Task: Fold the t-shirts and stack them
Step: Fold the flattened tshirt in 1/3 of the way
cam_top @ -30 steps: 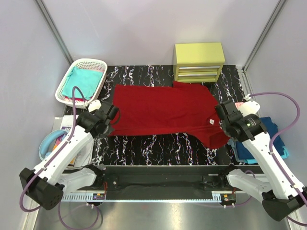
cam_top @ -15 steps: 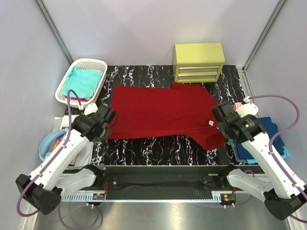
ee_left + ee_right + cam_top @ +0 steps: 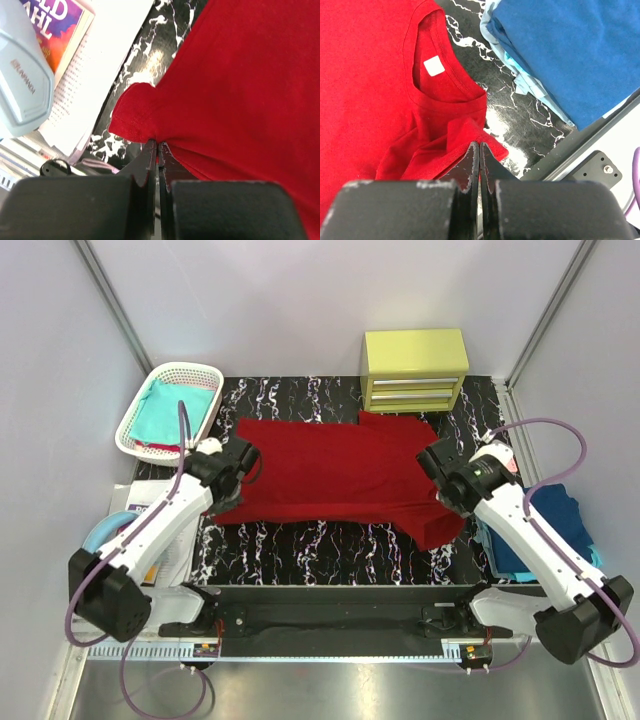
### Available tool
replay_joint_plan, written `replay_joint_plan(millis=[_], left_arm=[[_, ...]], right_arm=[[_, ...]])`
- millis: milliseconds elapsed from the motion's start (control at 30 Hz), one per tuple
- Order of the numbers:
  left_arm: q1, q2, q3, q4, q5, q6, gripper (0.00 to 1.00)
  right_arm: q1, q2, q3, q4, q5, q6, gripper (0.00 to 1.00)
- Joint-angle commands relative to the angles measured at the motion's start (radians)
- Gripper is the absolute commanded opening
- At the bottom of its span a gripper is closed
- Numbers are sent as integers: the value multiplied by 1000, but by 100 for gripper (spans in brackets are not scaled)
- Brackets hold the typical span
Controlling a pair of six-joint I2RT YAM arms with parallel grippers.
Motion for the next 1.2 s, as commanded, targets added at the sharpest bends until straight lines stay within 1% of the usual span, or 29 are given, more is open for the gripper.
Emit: replay_joint_plan(millis=[0,200,300,333,500,667,900,1033,1067,1100,1133,1167], left_arm=[[65,57,28,89,-64,53,0],[112,166,66,139,-76,93,0],[115,221,101,156,-101,107,0],[115,261,110,165,-110,110,0],[117,384,185,188,-116,119,0],[117,514,264,194,-106,119,0],[118,612,322,214,-99,133,1],[118,625,337,219,-99,134,11],[118,623,343,221,-99,139,17],[118,614,347,221,-99,142,25],[118,605,350,221,-99,142,33],[118,591,345,225,-102,139,57]], right_arm=[[-35,20,34,15,92,-17,0],[-105,50,-12,79,77,-52,0],[-120,91,-20,93,89,-58,0],[-128,109,-21,98,94,-58,0],[-148,168,-21,148,101,-87,0],[-160,255,14,188,92,-113,0],[-162,338,29,227,98,-132,0],[-163,349,31,241,106,-149,0],[-163,349,34,247,103,-156,0],[-162,343,39,254,104,-178,0],[-162,338,45,256,106,-185,2],[-160,318,55,268,115,-198,14]])
